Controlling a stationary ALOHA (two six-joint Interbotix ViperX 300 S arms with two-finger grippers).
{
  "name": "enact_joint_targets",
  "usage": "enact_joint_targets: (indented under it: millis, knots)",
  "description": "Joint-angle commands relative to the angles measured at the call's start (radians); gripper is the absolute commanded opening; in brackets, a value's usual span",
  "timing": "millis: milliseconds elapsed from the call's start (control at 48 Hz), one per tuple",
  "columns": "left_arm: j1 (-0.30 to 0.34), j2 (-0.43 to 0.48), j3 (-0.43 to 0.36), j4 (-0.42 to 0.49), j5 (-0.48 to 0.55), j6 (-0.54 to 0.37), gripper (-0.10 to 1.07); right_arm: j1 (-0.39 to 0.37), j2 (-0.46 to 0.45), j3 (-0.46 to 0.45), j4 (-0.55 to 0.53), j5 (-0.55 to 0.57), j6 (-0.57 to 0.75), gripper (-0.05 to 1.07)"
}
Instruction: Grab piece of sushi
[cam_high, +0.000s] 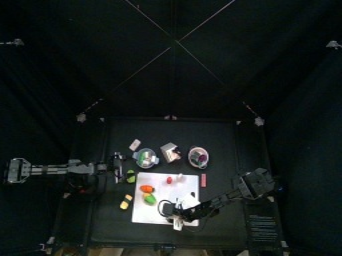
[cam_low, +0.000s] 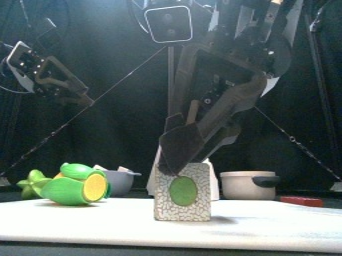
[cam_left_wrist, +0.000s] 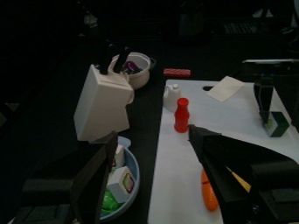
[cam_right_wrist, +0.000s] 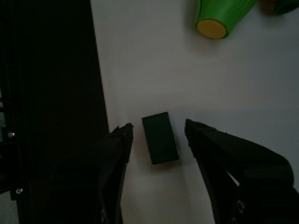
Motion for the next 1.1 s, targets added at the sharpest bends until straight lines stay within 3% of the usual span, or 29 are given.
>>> enact_joint_targets:
  millis: [0, 438, 812, 1083]
  knots:
    - [0.002, 0.002, -0.012, 0.000, -0.005, 0.002, 0.98, -0.003, -0.015, -0.011, 0.000, -0.005, 0.000, 0.84]
    - [0.002, 0.002, -0.012, 0.000, -0.003, 0.002, 0.98, -0.008, -0.043, 0.000, -0.006, 0.034, 0.000, 0.58]
    - [0.003, 0.002, -0.012, 0.000, -0.005, 0.002, 0.98, -0.008, -0.127, 0.000, -0.021, 0.235, 0.000, 0.58]
    - [0.002, 0.000, -0.012, -0.002, -0.005, 0.002, 0.98, -0.034, -0.156, -0.032, 0.046, 0.488, 0.002, 0.57]
